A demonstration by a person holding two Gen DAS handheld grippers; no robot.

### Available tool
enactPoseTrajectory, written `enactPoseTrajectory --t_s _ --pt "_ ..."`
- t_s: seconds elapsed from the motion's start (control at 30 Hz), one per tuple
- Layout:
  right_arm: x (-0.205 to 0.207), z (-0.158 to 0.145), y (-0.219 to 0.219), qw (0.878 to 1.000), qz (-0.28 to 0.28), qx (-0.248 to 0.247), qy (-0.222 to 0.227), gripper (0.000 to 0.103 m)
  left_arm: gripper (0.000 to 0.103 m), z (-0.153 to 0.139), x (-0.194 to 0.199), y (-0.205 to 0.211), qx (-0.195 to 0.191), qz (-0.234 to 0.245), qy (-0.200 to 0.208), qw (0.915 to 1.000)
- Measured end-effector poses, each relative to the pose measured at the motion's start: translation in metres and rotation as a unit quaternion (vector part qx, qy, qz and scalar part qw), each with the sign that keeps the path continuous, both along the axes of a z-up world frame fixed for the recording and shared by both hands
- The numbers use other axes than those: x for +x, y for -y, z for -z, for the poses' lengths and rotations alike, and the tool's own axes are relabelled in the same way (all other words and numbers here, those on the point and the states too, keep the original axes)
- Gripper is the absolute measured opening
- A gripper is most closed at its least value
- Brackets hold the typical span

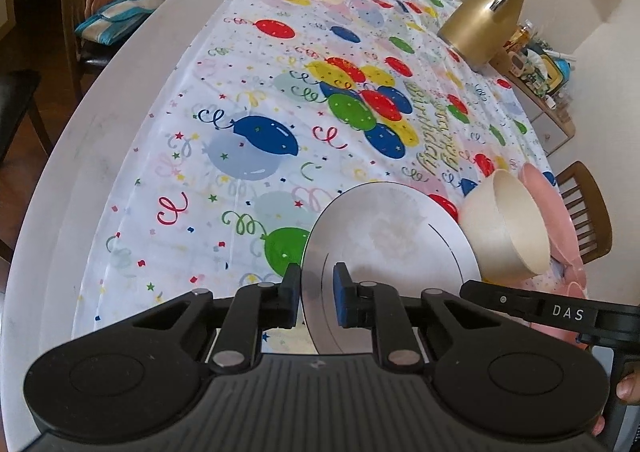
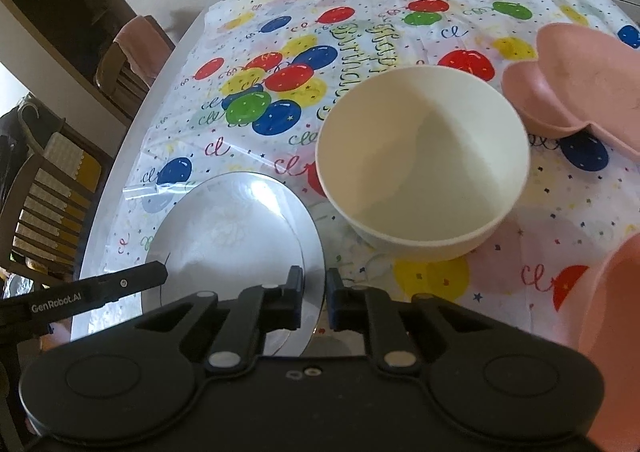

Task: Organize plates and bowls

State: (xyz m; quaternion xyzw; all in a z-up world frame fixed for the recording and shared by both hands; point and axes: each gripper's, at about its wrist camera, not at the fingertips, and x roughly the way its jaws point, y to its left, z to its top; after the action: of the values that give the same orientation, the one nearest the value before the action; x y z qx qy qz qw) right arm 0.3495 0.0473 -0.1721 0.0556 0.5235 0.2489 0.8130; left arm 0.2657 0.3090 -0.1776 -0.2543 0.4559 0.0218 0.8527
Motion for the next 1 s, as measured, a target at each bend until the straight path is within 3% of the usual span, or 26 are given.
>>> enactPoseTrajectory --t_s 0.57,1.0 --pt "-0.032 -0.036 0.033 0.999 0.026 0.027 0.003 0.009 0.016 -0.04 -0.034 0.021 -0.015 0.015 0.024 0.9995" --pt "-0.071 -0.057 0.102 0.997 0.056 0.043 0.002 0.008 0.016 -0.057 -0.062 0.084 -0.025 0.05 0.021 0.9982"
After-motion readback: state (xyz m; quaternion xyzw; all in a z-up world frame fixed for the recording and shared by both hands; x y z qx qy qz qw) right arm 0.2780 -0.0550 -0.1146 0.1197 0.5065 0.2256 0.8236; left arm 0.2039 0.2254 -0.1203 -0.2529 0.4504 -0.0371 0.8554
